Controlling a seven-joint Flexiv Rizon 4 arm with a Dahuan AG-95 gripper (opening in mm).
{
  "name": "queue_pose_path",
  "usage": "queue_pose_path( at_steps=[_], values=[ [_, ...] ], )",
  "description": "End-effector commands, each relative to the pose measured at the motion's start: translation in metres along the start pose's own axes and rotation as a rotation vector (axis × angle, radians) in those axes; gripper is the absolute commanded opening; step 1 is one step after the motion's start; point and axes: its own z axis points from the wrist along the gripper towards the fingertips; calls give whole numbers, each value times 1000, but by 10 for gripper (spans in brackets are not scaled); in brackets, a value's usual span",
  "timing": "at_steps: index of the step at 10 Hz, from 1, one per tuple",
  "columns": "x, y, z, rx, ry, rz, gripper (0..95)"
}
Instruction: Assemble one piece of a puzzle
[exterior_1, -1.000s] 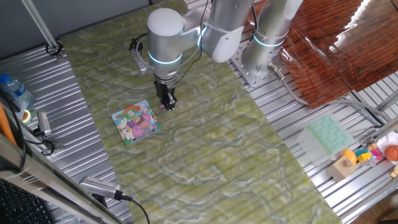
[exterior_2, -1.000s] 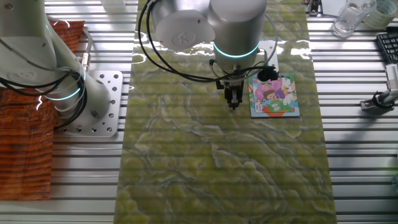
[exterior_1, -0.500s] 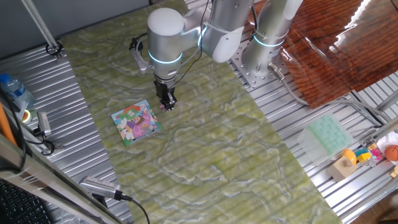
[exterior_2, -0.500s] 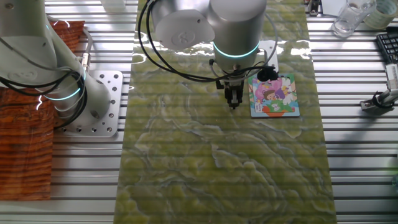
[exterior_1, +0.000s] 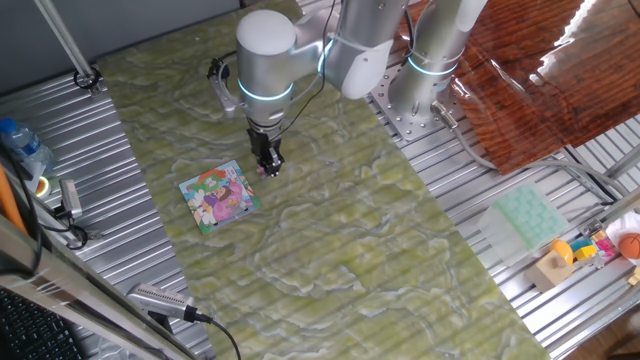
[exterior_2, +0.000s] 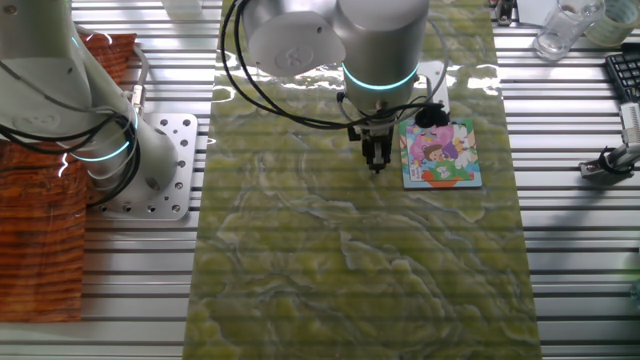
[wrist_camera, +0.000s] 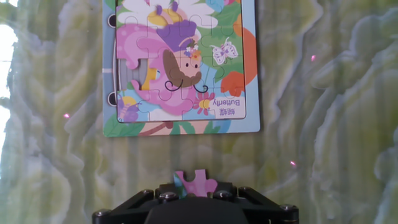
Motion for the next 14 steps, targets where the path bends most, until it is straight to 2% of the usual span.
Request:
queue_pose_path(
  at_steps=[1, 4, 7, 10, 14],
  values=[
    [-1, 0, -4, 5, -4, -8, 0],
    [-3, 1, -6, 4, -8, -1, 0],
    [-16, 2, -9, 1, -5, 6, 0],
    [-30, 6, -20, 0, 6, 16, 0],
    [-43, 12, -22, -1, 10, 39, 0]
  ],
)
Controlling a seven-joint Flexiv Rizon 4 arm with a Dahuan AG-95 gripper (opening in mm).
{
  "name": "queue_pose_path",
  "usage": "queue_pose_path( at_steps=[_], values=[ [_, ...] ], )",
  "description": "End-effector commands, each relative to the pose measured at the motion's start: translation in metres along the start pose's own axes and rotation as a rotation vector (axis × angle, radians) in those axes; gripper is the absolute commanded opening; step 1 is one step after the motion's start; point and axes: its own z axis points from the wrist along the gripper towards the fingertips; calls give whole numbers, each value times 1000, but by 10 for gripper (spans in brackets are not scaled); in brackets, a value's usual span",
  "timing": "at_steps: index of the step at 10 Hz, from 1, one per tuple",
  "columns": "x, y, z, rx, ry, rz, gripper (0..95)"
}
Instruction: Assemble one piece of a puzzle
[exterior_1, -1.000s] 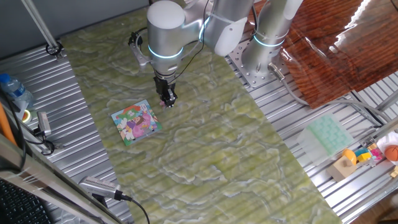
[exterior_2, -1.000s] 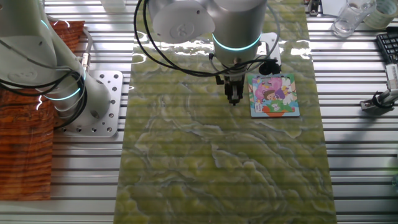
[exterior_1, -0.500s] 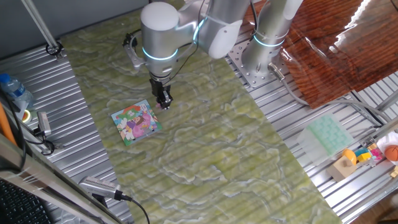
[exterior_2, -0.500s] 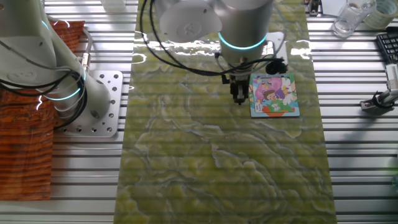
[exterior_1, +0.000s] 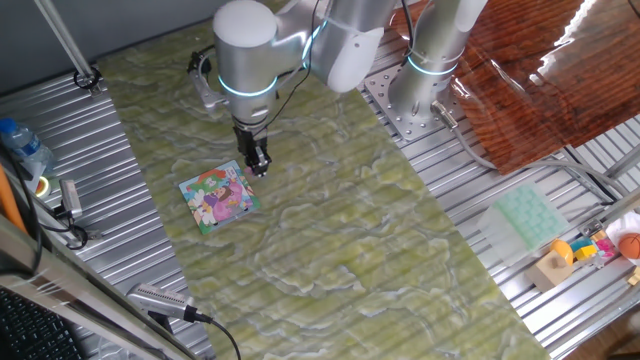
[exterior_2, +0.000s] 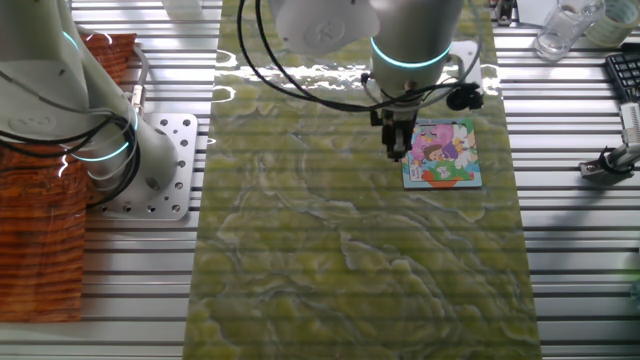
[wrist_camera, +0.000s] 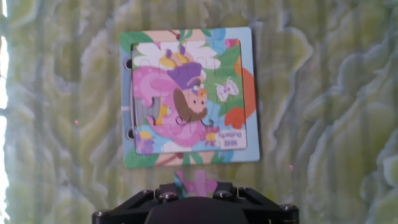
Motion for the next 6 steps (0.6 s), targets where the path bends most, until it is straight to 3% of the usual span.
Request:
queue_pose_path(
  at_steps=[1, 6],
  values=[
    [-5, 3, -1, -4, 1, 8, 0],
    [-17, 8, -1, -2, -1, 28, 0]
  ],
)
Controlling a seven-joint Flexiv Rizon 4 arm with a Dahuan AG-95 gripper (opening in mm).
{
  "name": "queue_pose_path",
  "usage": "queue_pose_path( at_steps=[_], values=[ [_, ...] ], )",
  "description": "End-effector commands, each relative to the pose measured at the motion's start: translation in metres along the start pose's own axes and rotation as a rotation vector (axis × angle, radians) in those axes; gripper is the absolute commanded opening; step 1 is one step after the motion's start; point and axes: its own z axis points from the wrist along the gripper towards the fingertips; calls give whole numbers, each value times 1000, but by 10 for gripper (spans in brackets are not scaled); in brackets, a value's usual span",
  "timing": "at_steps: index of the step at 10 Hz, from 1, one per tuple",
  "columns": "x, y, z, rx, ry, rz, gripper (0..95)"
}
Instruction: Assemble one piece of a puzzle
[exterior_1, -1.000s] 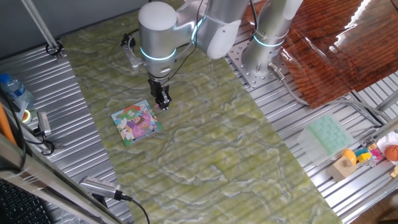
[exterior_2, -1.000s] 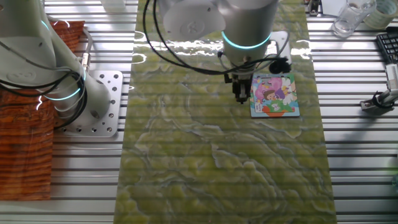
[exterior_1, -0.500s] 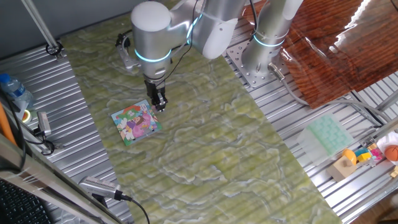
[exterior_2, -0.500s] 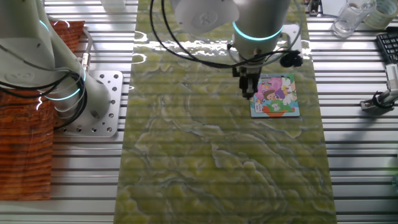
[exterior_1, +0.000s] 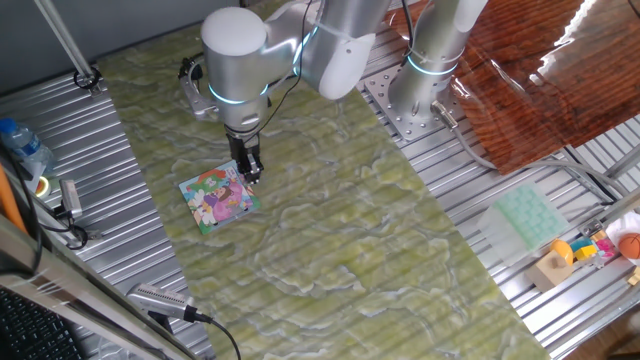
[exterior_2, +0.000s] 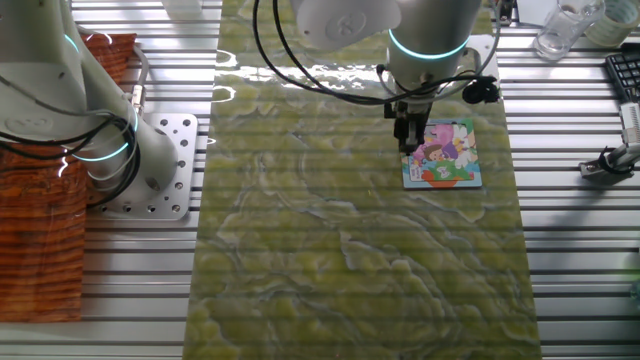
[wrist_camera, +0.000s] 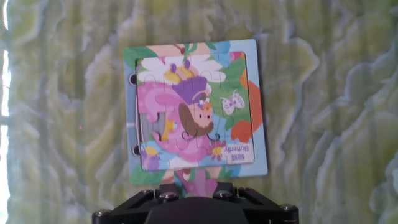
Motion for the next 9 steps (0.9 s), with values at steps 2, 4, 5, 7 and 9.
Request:
queue_pose_path(
  at_steps=[2, 4, 5, 7, 9],
  values=[
    [-5, 3, 3, -2, -6, 14, 0],
    [-9, 5, 3, -3, -8, 17, 0],
    [-10, 6, 4, -3, -9, 19, 0],
    [-13, 9, 5, -4, -16, 22, 0],
    [-19, 12, 7, -4, -21, 24, 0]
  ],
)
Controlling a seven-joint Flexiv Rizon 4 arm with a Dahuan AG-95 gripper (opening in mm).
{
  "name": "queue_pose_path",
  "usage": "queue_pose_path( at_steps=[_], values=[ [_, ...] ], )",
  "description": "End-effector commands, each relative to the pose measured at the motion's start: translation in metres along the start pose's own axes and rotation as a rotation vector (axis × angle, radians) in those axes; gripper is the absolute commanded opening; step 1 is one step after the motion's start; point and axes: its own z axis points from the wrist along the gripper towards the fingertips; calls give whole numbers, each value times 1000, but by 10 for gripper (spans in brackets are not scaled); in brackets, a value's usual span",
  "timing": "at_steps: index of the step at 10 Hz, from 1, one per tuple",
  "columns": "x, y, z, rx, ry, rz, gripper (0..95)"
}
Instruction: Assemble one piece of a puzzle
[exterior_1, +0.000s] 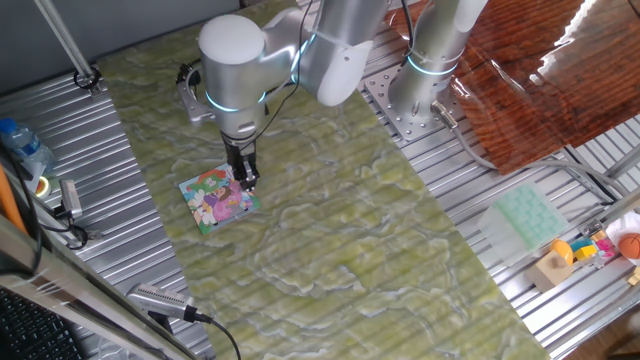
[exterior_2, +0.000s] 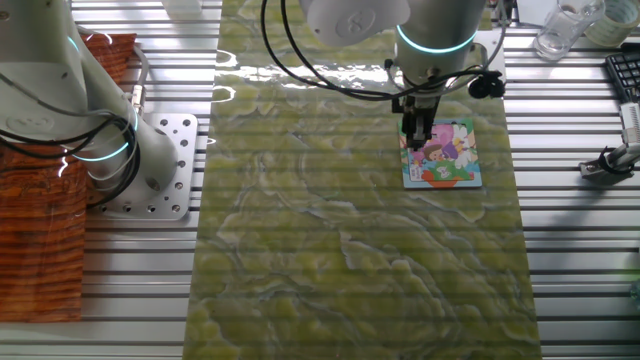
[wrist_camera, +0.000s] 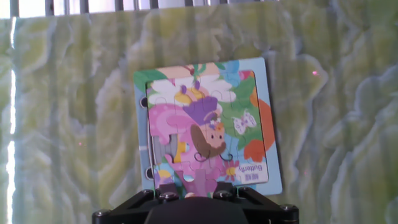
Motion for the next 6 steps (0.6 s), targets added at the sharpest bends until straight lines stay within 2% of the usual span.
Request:
queue_pose_path(
  at_steps=[1, 6],
  values=[
    [-4, 2, 2, -3, -6, 1, 0],
    [-21, 10, 10, -3, -24, -5, 0]
  ],
)
